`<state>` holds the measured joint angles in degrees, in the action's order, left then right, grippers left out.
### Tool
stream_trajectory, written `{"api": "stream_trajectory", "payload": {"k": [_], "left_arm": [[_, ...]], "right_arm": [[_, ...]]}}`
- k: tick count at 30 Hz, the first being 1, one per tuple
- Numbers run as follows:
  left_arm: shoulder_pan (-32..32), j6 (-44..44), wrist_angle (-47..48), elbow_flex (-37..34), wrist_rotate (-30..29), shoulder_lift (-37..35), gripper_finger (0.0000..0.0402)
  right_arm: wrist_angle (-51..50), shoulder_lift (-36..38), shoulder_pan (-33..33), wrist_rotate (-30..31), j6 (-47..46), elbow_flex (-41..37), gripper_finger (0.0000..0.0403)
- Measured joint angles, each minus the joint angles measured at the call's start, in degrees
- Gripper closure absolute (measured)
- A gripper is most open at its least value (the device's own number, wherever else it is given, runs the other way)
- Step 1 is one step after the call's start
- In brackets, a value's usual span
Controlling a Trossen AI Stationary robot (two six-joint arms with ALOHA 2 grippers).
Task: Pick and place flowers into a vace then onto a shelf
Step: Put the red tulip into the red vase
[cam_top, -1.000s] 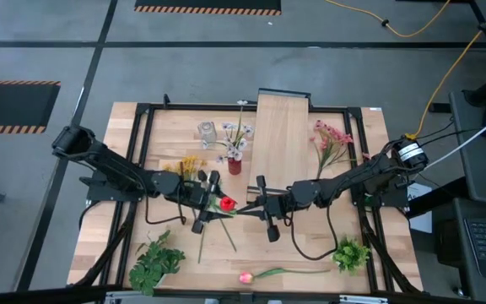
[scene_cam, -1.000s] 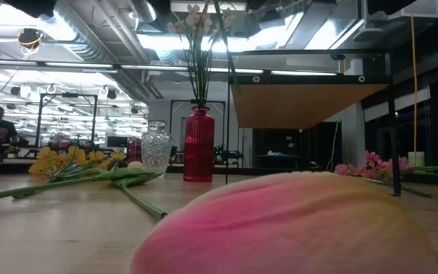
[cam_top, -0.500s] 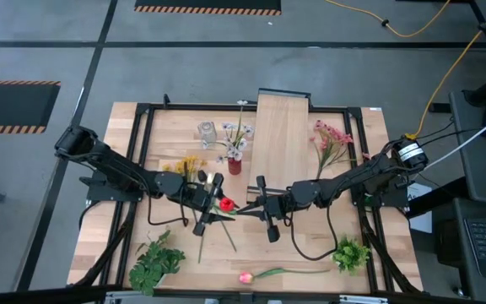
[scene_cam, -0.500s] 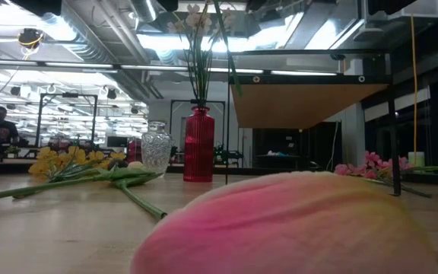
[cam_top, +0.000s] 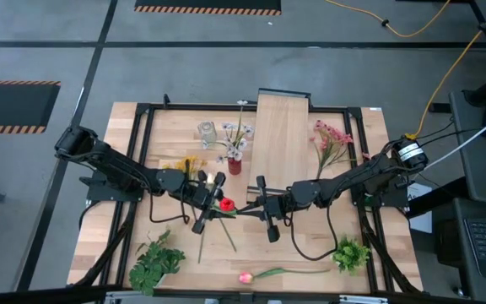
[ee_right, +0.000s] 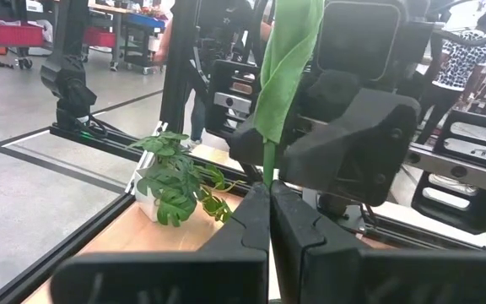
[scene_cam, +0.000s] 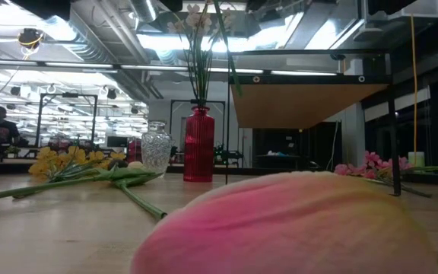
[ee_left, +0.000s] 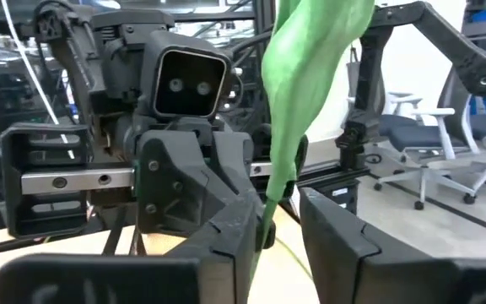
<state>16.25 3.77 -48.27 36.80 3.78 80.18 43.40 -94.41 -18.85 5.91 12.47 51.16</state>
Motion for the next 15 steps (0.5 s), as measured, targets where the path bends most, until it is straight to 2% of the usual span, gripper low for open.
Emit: {"api": "stream_trajectory", "payload": {"k": [8, 15], "left_arm": [[-0.02, 0.44, 0.00, 0.00, 0.11, 0.02, 0.0371], [-0.01, 1.51, -0.37, 0.02, 0.06, 0.40, 0.0378]], "right_arm": [[0.00, 0.00, -0.02, 0.00, 0.00, 0.00, 0.0403], [-0.07, -0.02, 0.09, -0.02, 0.02, 0.00, 0.0403]]}}
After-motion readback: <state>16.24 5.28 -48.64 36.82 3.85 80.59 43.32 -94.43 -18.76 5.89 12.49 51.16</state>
